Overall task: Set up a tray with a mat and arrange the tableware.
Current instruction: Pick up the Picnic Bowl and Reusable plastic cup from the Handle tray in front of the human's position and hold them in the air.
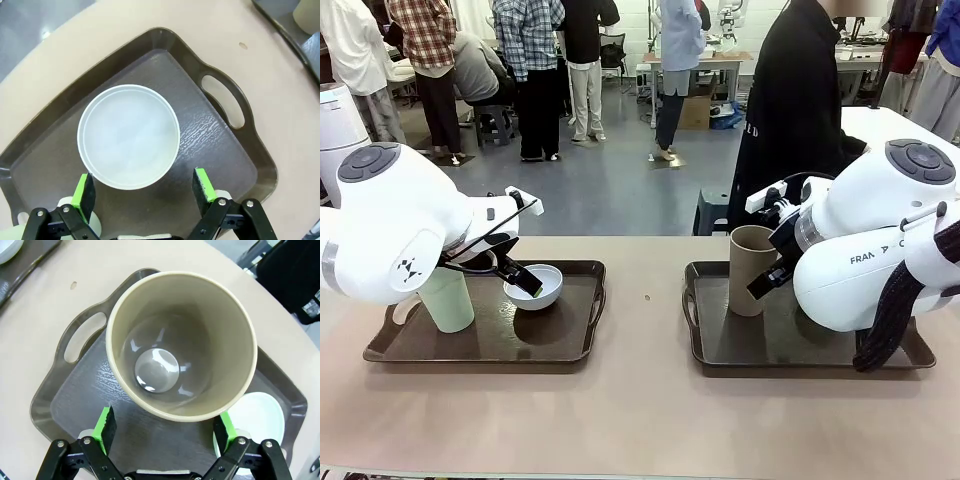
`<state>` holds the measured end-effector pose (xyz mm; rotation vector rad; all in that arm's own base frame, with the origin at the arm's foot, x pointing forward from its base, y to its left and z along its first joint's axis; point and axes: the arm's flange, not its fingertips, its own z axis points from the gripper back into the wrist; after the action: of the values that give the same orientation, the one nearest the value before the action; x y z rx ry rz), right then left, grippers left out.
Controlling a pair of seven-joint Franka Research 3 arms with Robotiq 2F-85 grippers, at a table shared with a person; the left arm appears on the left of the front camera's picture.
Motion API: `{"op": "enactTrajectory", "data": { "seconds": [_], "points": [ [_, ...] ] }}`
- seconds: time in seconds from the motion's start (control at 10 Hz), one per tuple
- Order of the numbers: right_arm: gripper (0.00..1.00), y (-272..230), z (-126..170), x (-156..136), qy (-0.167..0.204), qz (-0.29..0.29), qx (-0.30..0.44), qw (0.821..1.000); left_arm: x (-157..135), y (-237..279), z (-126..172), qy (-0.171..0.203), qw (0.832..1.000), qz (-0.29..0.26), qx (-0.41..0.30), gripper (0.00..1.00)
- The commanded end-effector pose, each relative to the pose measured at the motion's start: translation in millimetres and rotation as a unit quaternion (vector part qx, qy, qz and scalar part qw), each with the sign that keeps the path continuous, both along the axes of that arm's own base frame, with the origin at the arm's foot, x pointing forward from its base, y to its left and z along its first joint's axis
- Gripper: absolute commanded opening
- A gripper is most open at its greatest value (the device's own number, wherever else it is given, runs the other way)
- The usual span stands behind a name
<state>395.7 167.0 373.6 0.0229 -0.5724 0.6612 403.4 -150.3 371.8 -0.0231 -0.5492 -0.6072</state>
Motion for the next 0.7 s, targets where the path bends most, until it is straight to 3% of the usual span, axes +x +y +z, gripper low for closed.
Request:
{"op": "enactTrajectory", "data": {
  "seconds": [0.0, 0.5, 0.6],
  "points": [
    [1.0, 0, 0, 0, 0.0, 0.0, 0.0, 1.0, 0, 0, 0, 0.0, 1.0, 0.0, 0.0, 1.0],
    [1.0, 0, 0, 0, 0.0, 0.0, 0.0, 1.0, 0, 0, 0, 0.0, 1.0, 0.0, 0.0, 1.0],
    [1.0, -5, 16, -33, 0.027, -0.03, 0.017, 0.999, -38, -1, 33, 0.039, 0.998, -0.033, -0.035, 1.0]
  ]
}}
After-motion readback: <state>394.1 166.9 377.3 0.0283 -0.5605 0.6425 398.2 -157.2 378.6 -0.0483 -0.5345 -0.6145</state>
